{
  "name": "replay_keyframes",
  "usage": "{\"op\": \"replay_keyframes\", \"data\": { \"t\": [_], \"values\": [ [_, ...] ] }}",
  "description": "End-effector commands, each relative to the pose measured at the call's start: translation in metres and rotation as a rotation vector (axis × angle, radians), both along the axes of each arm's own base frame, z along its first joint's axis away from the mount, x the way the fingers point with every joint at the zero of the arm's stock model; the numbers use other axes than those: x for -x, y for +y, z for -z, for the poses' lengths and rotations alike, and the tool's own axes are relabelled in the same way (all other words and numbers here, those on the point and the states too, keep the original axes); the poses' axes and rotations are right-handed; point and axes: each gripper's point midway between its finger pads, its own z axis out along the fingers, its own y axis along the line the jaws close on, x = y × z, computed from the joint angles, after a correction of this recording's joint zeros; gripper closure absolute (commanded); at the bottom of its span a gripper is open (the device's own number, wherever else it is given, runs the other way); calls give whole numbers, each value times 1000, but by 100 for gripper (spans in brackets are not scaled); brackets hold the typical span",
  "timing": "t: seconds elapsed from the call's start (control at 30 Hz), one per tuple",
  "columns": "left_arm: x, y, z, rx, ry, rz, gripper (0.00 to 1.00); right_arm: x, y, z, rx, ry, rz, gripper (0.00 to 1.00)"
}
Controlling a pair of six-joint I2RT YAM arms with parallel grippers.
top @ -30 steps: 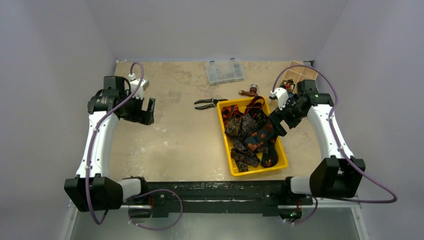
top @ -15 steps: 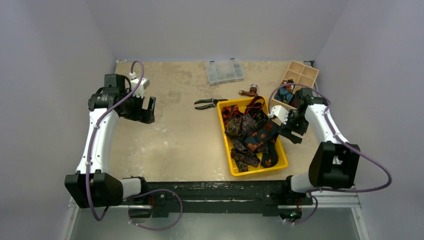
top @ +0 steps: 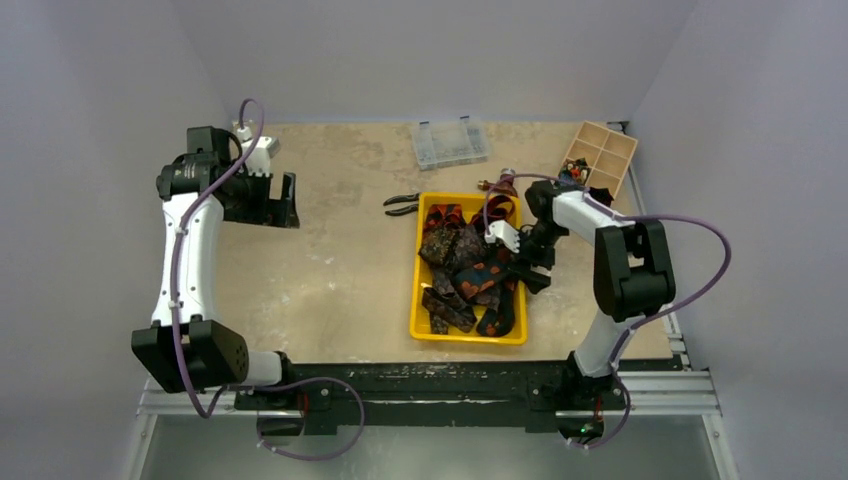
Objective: Roll the ties
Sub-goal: Move the storage box to the corner of the board.
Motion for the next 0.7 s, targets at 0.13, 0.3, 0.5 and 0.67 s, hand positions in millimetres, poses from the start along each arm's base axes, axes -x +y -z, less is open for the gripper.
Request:
{"op": "replay_keyframes", "data": {
  "t": [0.13, 0.3, 0.5, 0.67],
  "values": [
    [-5, 20, -29, 103, -10, -130, 0, -41, 178, -29, -392, -12, 123, 15],
    [-10, 28, -34, 86, -25, -166, 0, -43, 301, -41, -553, 32, 136, 12],
    [-20, 32, -41, 79, -50, -181, 0, -60, 433, -99, -850, 65, 212, 2],
    [-18, 26, -37, 82, -47, -108, 0, -78, 470, -157, -1005, 32, 210, 2]
  ]
}}
